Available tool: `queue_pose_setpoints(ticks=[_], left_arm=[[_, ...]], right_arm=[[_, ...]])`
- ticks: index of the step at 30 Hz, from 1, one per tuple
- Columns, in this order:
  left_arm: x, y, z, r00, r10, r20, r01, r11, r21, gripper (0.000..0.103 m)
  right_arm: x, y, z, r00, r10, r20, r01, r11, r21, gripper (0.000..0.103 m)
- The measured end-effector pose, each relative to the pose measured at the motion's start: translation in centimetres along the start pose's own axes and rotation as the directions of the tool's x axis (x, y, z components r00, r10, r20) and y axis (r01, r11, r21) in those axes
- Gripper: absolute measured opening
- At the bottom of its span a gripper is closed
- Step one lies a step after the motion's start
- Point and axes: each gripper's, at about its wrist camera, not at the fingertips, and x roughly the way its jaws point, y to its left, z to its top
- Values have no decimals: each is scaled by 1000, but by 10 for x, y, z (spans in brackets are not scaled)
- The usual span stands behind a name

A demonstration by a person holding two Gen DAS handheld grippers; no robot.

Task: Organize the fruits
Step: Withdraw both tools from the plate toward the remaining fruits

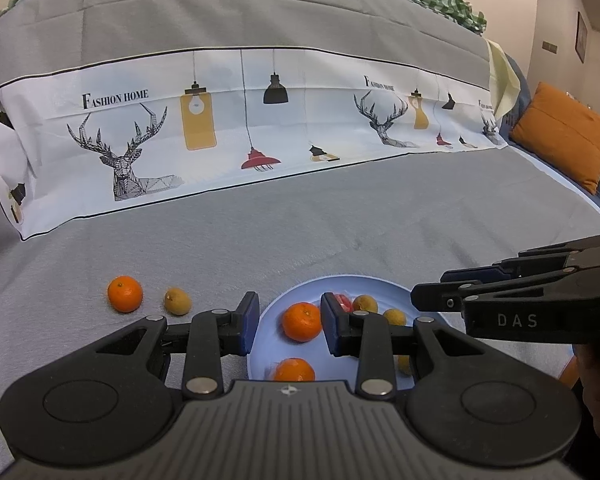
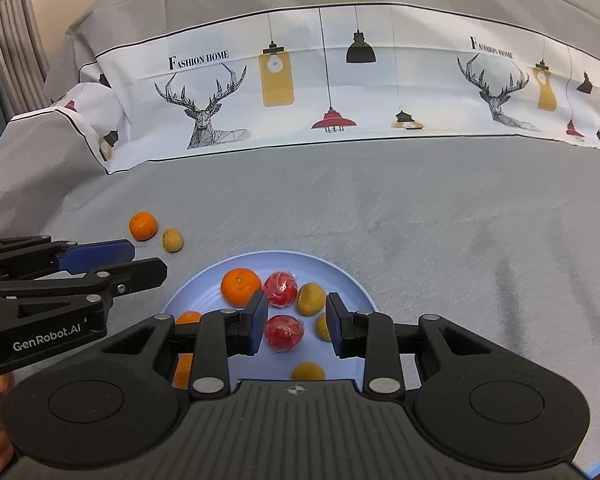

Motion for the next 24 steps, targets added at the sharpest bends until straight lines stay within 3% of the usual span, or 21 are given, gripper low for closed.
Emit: queue_pose_setpoints(ticks=[8, 16, 24], left_arm=[[-6, 9, 6, 1000, 7, 28, -6, 999, -40, 33], [-7, 29, 18, 998, 17, 67, -12, 997, -79, 25], [12, 63, 29, 995, 82, 48, -77, 992, -104, 25]], right_arm=[[-6, 1, 5, 997, -13, 71, 11, 1000, 24, 31], [-14, 11, 13, 987, 16, 157, -21, 999, 29, 11], [-3, 36, 18, 986, 77, 147, -75, 997, -16, 11]])
